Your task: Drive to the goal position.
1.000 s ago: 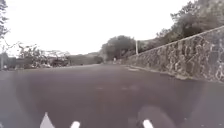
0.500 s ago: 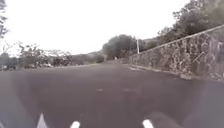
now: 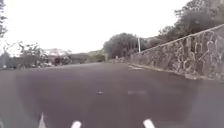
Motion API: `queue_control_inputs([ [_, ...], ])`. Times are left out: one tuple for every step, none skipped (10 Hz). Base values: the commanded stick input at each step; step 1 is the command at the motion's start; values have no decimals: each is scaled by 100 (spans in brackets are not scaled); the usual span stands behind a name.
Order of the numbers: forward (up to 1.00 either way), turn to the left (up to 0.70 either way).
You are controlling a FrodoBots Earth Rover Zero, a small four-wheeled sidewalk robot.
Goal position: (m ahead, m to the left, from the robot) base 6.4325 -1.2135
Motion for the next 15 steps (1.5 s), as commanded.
queue_control_inputs([
  [50, 0],
  [50, 0],
  [50, 0],
  [50, 0],
  [50, 0],
  [50, 0],
  [50, 0],
  [50, 0],
  [50, 0],
  [50, -6],
  [50, -42],
  [50, -50],
  [50, -50],
  [50, -50],
  [50, -18],
])
